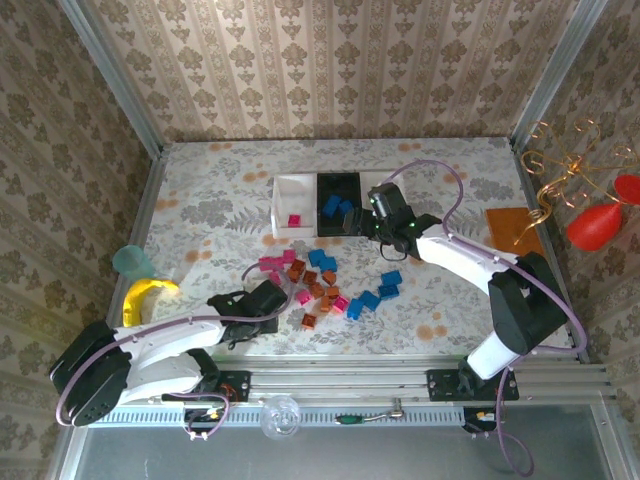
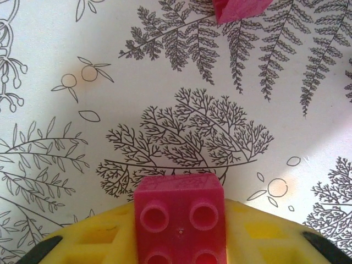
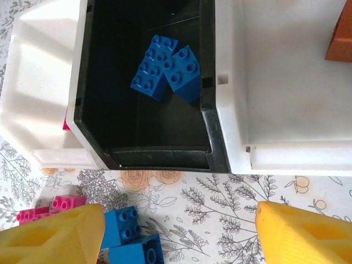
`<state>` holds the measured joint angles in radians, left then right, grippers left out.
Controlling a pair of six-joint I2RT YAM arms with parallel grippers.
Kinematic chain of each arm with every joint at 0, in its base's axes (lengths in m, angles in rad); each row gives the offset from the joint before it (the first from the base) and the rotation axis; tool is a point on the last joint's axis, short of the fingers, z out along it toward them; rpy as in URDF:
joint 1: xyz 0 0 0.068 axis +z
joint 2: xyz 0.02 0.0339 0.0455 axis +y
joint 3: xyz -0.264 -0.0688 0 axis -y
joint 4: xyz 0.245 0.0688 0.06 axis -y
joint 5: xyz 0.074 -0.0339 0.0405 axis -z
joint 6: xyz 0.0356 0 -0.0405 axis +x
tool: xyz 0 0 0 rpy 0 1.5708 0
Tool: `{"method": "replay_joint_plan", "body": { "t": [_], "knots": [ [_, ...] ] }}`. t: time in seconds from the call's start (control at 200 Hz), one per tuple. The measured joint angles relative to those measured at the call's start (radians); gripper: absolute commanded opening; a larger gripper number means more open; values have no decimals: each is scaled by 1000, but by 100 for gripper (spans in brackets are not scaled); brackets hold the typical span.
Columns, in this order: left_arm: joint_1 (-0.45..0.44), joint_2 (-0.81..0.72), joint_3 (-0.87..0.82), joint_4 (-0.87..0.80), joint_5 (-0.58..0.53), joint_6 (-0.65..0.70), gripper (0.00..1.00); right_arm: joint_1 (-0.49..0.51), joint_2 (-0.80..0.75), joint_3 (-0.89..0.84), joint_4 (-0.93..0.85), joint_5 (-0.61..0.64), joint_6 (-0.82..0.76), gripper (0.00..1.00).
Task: Sort the legos into containers by color
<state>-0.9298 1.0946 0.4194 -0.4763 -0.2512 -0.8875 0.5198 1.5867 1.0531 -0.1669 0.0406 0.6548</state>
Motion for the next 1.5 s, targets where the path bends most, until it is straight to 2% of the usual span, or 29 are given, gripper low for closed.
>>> {"method": "replay_joint_plan", "body": {
  "t": [0.13, 0.31, 0.495, 0.65, 0.93, 1.055, 1.22, 1.3, 1.5],
  "knots": [
    [0, -8, 3, -6, 1, 2, 28, 0, -16, -17, 4, 0, 3, 74],
    [15, -45, 80, -20, 0, 53, 30, 0, -74, -64, 8, 0, 4, 74],
    [200, -25, 275, 53, 38, 160, 30, 0, -138, -128, 8, 0, 8, 74],
    [331, 191, 472, 130, 89, 252, 30, 0, -173, -179, 5, 0, 12, 74],
    [418, 583, 787, 171, 160, 344, 31, 0, -289, -279, -10, 3, 30, 74],
    [444, 681, 894, 161, 170, 365, 40, 2, -328, -325, -23, 3, 34, 74],
    [448, 769, 1011, 147, 180, 388, 59, 2, -378, -388, -43, 3, 53, 74],
    [447, 782, 1035, 140, 190, 390, 68, 3, -401, -410, -51, 3, 60, 75],
    [446, 757, 1028, 144, 222, 386, 78, 3, -441, -438, -71, 3, 74, 75]
  ]
}}
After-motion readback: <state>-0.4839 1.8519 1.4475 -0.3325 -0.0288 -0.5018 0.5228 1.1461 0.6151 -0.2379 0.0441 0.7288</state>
